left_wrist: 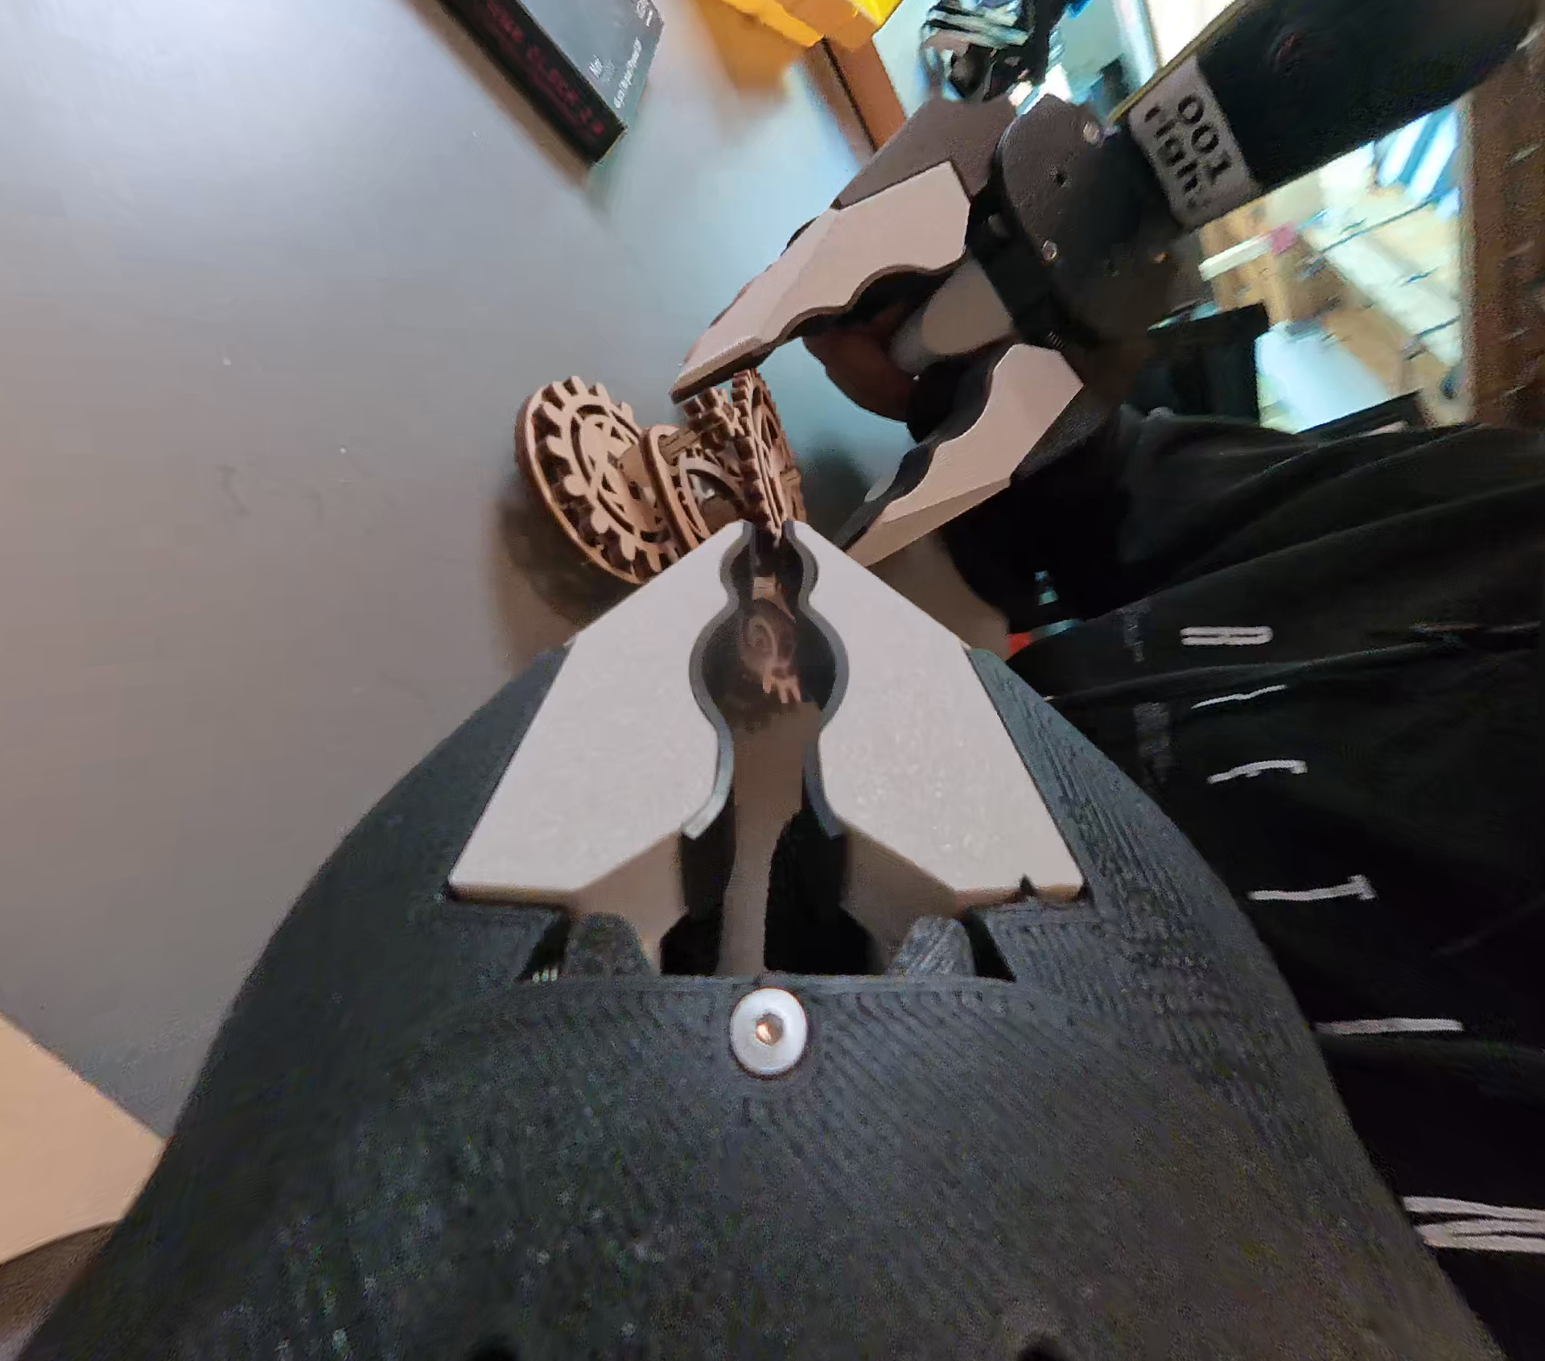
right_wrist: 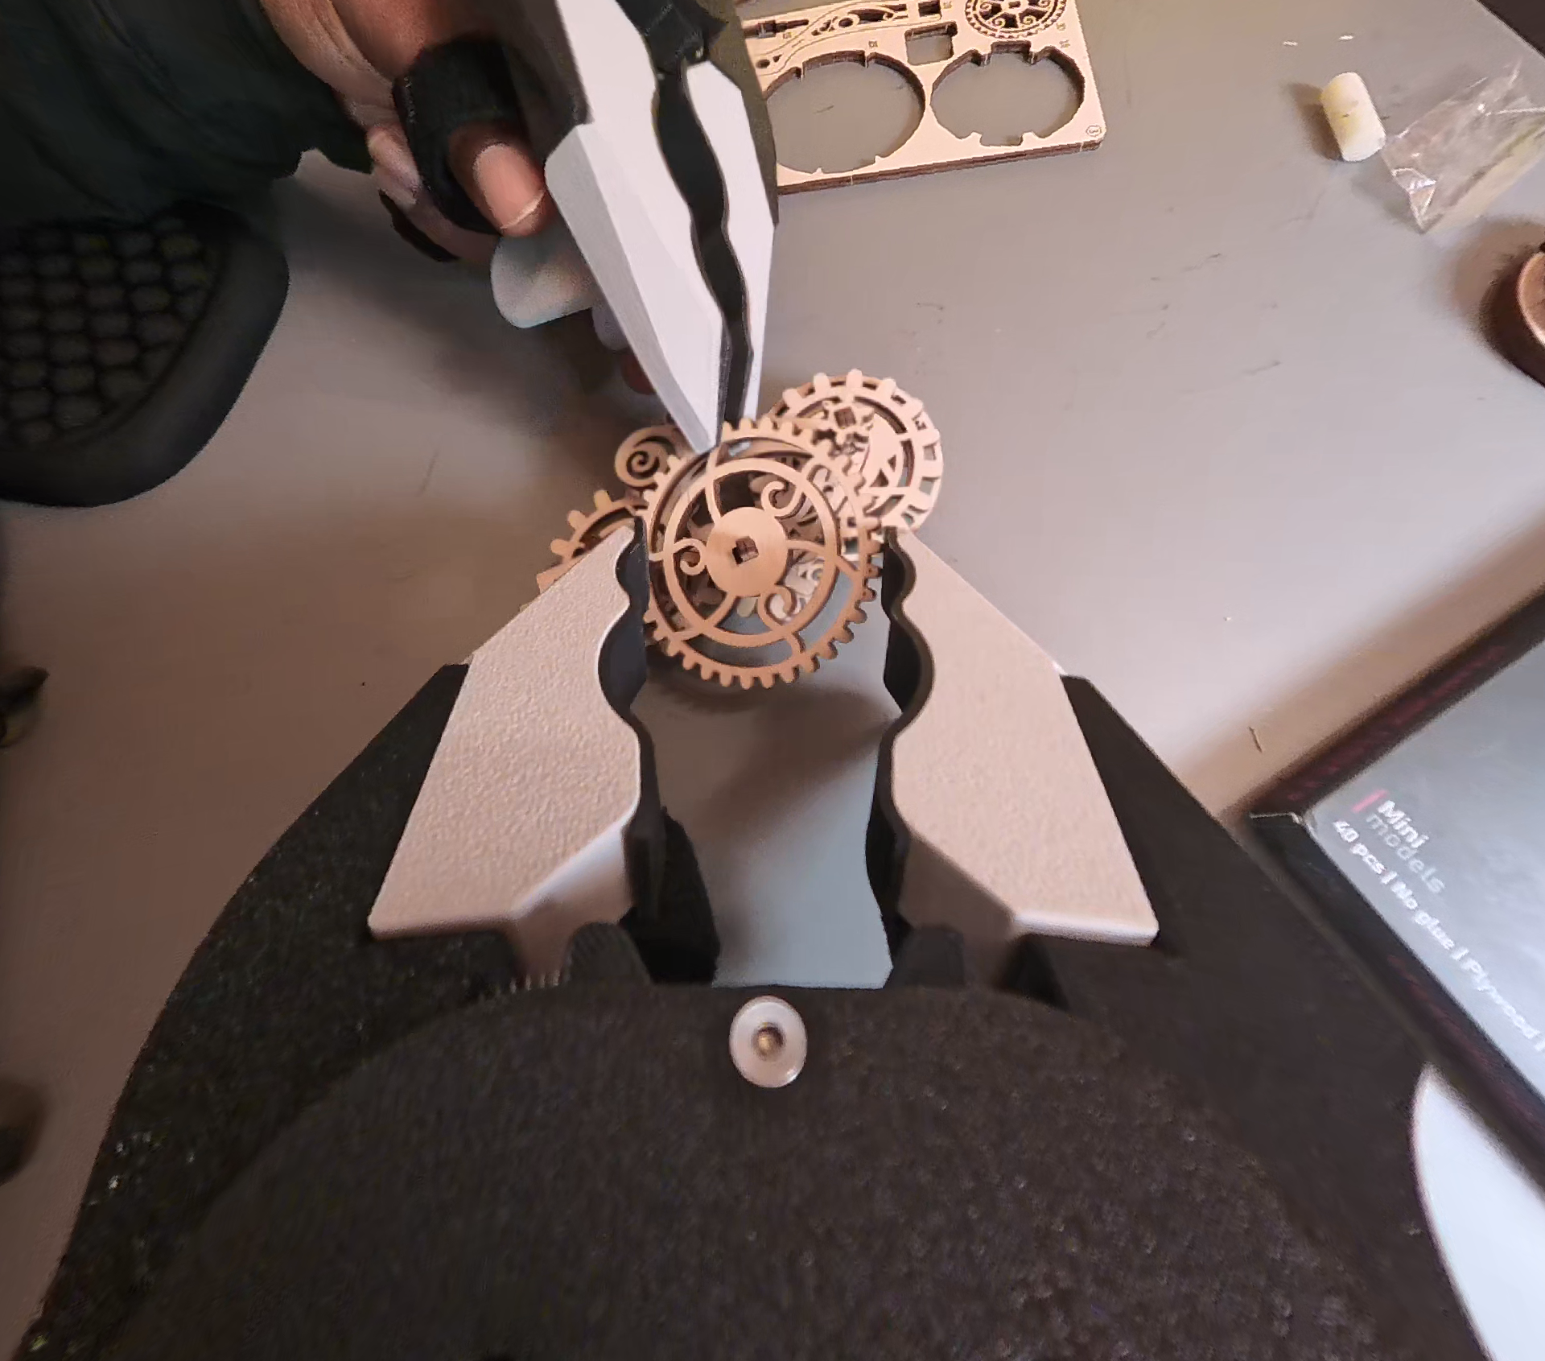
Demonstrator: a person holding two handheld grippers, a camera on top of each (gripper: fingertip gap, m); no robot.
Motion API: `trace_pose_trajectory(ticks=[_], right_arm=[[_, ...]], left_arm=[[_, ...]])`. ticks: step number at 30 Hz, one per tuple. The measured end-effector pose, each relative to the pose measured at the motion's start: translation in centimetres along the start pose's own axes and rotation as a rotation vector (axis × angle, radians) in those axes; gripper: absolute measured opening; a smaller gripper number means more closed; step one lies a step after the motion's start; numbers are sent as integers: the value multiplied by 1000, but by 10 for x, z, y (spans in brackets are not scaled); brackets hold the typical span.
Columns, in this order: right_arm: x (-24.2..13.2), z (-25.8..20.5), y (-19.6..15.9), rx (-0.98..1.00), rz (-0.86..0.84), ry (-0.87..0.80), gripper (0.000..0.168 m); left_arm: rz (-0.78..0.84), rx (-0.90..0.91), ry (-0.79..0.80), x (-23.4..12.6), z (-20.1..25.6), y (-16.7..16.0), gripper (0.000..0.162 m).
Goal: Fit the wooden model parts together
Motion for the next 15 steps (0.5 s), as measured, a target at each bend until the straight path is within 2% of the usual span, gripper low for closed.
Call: trace_pose_trajectory(ticks=[9, 15], right_arm=[[-1, -1, 1, 0, 13, 13, 59], [-6, -4, 5, -103, 29, -16, 64]], left_arm=[[56, -239, -125, -2, 0, 3, 1], [74, -344, -155, -3, 0, 3, 1]])
Point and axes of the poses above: each gripper's, where its closed fingertips meet, x out along the fingers, y out of its top, z = x × y across the jaws, the point moved 1 cm from there along -x, back along the fingers, and after that the axes turned 3 degrees about y, right-handed, at the moved point
